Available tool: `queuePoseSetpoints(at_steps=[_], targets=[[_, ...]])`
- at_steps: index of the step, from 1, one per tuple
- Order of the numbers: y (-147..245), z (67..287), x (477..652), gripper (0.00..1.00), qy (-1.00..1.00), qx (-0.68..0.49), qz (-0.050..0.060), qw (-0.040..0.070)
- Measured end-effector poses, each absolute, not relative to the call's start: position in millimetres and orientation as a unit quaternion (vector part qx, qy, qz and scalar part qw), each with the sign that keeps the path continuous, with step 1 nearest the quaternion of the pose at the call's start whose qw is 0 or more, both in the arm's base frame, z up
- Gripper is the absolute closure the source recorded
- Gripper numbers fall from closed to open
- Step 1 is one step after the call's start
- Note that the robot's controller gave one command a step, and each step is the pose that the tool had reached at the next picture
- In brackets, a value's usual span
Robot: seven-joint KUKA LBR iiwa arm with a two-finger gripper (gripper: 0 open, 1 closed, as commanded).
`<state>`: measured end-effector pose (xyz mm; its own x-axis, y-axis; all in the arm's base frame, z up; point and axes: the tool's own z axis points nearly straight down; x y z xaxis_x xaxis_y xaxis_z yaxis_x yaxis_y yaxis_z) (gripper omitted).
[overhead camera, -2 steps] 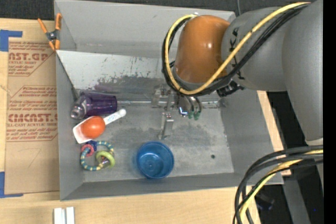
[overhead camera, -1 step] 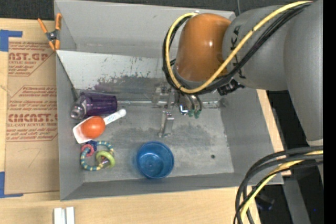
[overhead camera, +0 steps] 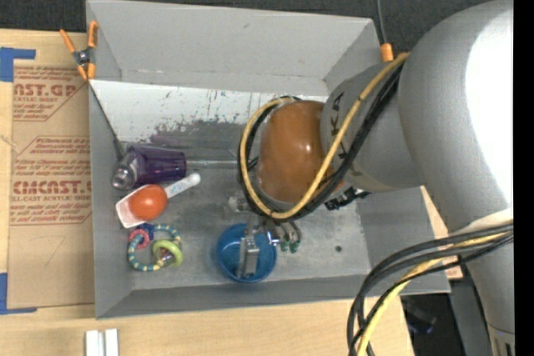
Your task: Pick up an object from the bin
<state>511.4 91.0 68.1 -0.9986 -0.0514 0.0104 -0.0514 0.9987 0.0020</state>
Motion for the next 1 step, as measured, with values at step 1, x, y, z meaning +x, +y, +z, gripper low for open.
queuePoseSetpoints(at_steps=[1], targets=[[105.7,140.5,505.1,0.00,-1.000,0.030,-0.001,-0.003]])
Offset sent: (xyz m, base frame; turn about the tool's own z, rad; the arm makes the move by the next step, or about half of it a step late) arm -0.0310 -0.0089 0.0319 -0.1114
